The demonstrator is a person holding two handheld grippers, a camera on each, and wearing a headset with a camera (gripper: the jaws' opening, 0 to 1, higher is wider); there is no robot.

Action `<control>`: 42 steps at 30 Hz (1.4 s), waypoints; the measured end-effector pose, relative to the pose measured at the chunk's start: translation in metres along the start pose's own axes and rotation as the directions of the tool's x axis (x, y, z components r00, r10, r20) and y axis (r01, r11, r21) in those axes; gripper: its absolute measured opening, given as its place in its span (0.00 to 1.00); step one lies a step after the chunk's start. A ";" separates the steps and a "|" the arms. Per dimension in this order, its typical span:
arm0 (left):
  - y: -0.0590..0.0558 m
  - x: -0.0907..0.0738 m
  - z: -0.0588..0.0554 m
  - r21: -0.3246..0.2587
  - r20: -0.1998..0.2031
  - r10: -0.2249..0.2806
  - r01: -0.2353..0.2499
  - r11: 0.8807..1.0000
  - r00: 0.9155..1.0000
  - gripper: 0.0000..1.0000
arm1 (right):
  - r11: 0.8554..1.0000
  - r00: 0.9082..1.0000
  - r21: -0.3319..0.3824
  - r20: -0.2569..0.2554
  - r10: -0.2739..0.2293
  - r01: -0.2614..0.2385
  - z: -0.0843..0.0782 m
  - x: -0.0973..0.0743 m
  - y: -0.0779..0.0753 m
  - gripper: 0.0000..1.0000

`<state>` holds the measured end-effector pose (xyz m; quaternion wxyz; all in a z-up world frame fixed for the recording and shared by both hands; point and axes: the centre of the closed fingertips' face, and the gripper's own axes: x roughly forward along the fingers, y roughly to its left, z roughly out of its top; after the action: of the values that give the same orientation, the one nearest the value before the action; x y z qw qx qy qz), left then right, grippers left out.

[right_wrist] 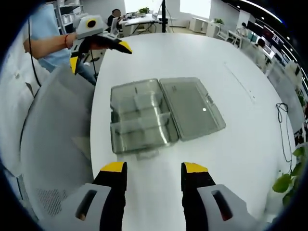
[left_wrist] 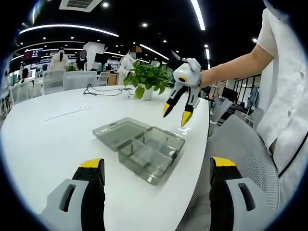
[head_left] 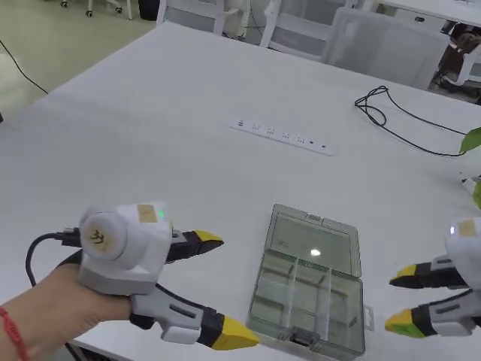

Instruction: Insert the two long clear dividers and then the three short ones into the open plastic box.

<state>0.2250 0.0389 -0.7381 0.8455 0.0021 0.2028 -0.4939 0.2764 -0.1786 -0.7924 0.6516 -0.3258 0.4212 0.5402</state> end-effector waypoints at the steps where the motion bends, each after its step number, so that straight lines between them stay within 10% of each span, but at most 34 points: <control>1: 0.000 0.000 0.000 0.002 -0.002 0.000 0.000 1.000 1.000 0.92 | 1.000 1.000 -0.001 -0.029 0.004 -0.004 -0.013 0.002 0.000 0.48; 5: 0.000 -0.002 0.000 0.003 -0.002 0.004 -0.004 1.000 1.000 0.92 | 0.997 0.988 -0.064 -0.150 0.021 -0.031 -0.057 0.009 0.005 0.50; 12: -0.001 -0.005 0.000 0.009 -0.008 0.009 -0.009 1.000 1.000 0.92 | 0.991 0.970 -0.127 -0.242 0.014 -0.046 -0.087 0.023 0.002 0.49; 35: -0.001 -0.004 0.000 0.010 -0.021 -0.001 0.002 1.000 1.000 0.92 | 0.984 0.963 -0.179 -0.270 -0.027 -0.023 -0.090 0.027 -0.002 0.33; 42: 0.002 -0.002 0.006 -0.032 -0.002 0.006 -0.006 0.999 1.000 0.90 | 0.978 0.978 -0.202 -0.191 -0.087 0.048 -0.062 0.009 -0.004 0.33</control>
<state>0.2273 0.0405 -0.7321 0.8468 -0.0105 0.2113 -0.4880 0.2687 -0.2301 -0.8271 0.5890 -0.4550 0.4177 0.5211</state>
